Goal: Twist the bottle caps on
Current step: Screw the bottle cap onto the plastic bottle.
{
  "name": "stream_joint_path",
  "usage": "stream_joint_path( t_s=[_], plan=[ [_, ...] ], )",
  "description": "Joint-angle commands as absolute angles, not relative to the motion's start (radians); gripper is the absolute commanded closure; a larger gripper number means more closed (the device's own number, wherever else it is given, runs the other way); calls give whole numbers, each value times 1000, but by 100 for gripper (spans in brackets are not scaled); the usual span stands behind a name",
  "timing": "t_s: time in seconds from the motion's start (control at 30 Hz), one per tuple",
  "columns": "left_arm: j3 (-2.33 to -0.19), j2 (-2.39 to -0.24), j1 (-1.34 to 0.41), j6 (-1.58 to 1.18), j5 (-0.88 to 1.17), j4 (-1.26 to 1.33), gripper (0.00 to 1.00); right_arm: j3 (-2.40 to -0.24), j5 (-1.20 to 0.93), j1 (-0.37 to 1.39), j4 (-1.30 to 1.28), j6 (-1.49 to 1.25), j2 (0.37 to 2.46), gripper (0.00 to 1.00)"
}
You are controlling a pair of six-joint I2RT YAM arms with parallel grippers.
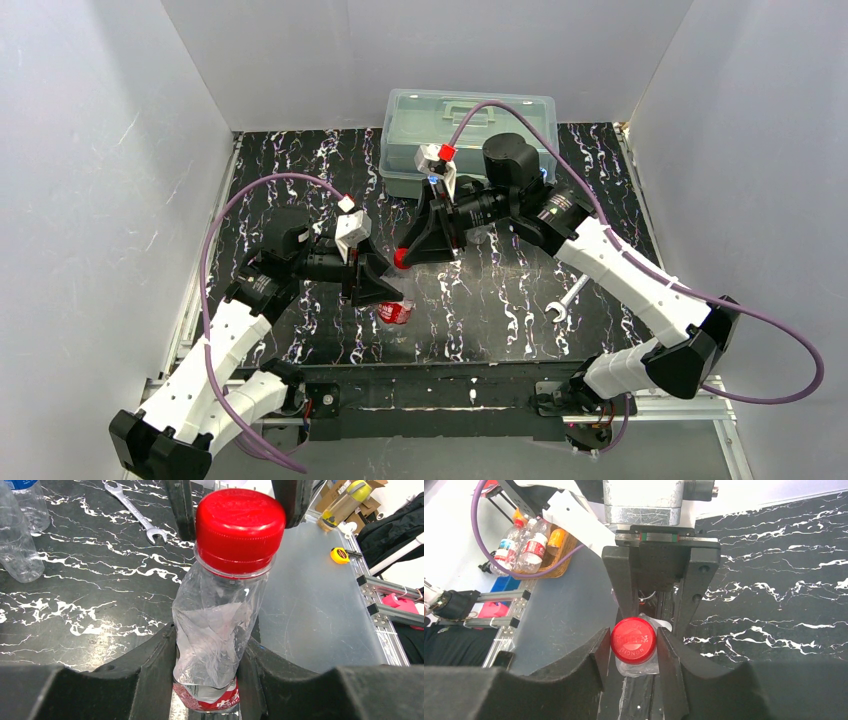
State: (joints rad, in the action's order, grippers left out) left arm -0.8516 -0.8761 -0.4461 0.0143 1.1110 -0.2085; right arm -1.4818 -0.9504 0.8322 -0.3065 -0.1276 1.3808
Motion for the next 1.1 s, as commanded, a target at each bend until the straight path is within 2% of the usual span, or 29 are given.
stream_joint_path(
  t_s=[0.0,0.13,0.33,0.53,0.77,1.07],
  plan=[
    [-854,-867,-437,8,1126,-176,100,-1482,-971,848,-286,-125,1374,54],
    [-855,-867,-437,8,1119,-175,100,-1488,-966,848,-307,-116,1378,58],
    [-864,-861,-434,8,1026,-184,100,-1492,-914,857,-350,-121,1382,82],
    [-900,-867,-434,45,785,-237,100,-1512,-669,870,-458,-169,1387,99],
    [-918,-870,-434,57,574,-225,100,-1561,-352,909,-559,-312,1413,99],
    [-921,-859,-434,68,512,-215,100,-1718,33,1042,-701,-445,1504,99]
  ],
)
